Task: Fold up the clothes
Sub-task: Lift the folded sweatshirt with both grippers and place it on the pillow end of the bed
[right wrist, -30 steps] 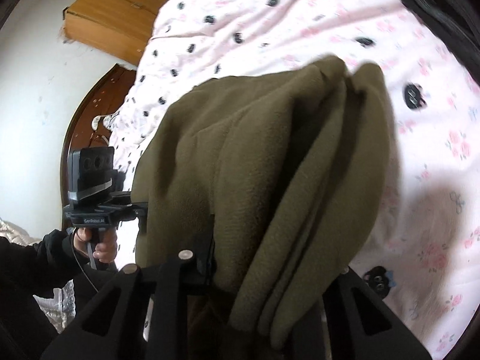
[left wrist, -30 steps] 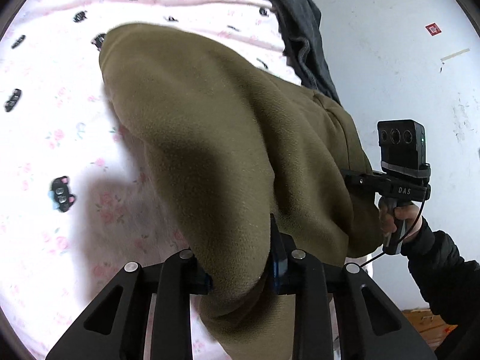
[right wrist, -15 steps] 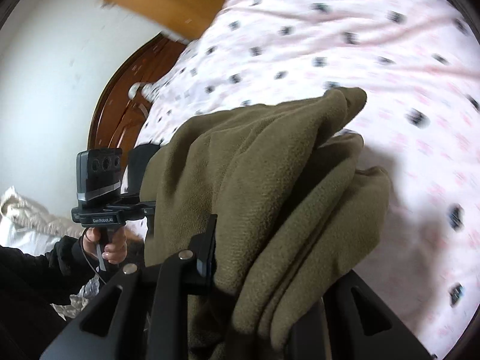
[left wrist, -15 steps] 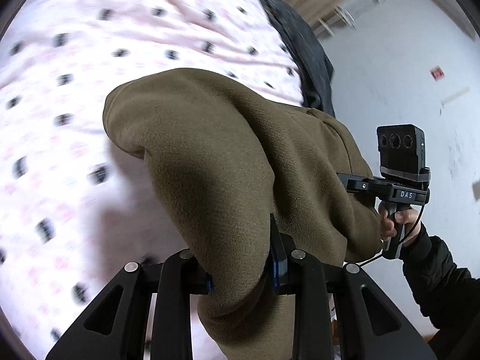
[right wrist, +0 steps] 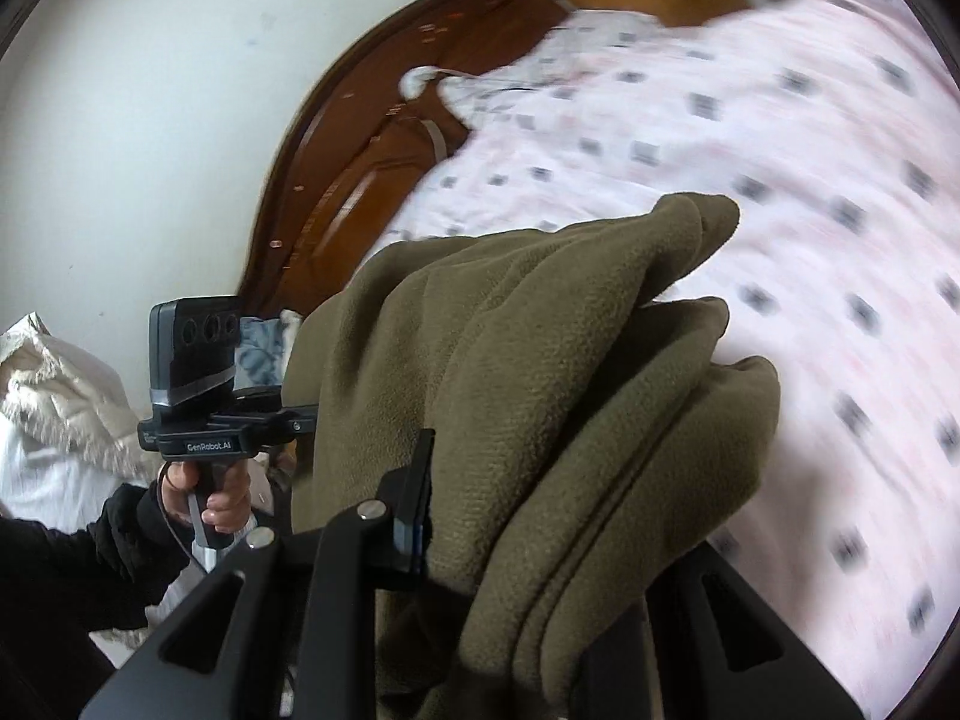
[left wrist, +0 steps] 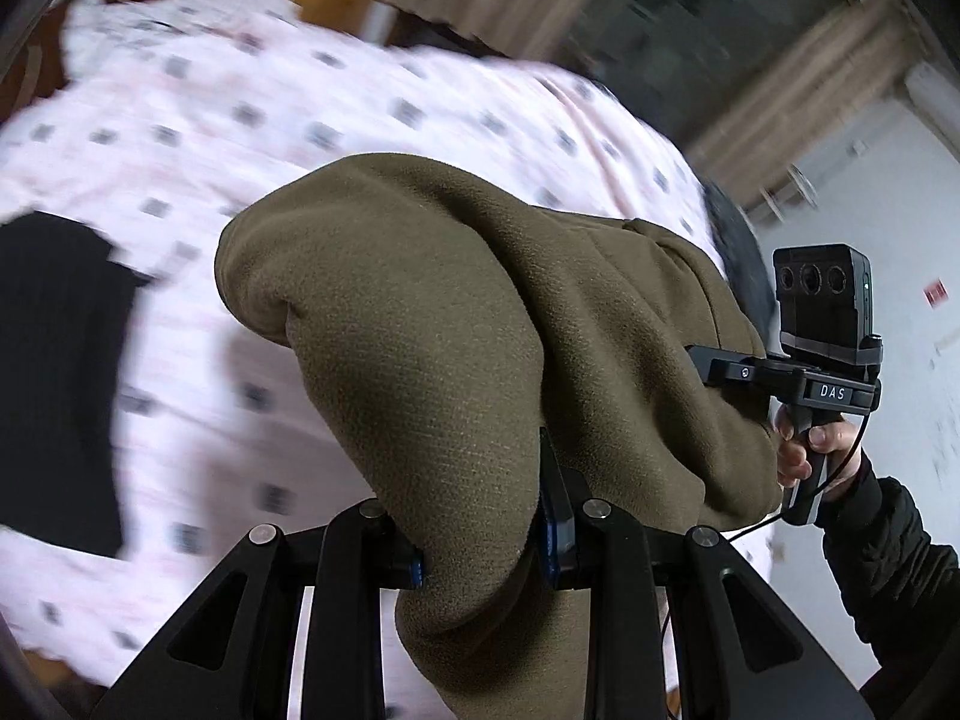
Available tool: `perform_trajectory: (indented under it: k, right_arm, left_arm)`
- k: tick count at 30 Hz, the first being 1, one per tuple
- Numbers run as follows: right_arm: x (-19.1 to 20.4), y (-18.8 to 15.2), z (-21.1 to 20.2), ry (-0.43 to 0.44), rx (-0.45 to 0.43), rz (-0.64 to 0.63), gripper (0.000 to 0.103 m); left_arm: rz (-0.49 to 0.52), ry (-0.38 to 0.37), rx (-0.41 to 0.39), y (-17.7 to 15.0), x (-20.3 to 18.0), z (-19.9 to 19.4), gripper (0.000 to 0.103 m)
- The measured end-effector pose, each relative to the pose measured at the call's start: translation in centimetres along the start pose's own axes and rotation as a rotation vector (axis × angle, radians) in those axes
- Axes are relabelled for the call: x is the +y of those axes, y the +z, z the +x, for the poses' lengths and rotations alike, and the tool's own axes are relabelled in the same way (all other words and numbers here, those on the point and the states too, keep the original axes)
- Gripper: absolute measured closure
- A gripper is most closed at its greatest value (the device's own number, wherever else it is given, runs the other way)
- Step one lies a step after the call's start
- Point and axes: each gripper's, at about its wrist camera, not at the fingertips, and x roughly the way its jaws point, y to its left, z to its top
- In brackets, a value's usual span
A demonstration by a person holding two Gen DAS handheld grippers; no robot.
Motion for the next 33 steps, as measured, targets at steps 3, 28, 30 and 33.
perform_trajectory:
  k: [3,28,30,33]
  right_arm:
    - [4.1,5.7,7.2,0.050,-0.003,-0.062,0.081]
    - [1.5,3.9,51.6,0.016,0.243,0.043,0.011]
    - [2.3,3.5,49.9,-0.019,0.243,0.002,0.011]
    - [3.9,2.6,45.8,-0.081,0.218,-0.059,0.009]
  left_arm:
    - [-0.017,0.078,-0.034,2.9,5.6,-4.7,0.080]
    - [-0.434,0.527,-0.156,-9.1,42.3,-1.5,0.044]
    - [-0.476,0.575,-0.174,-9.9,41.2,-2.6,0.044]
    - [-0.553,0.673,-0.202,-11.4,39.2,-4.3,0.044]
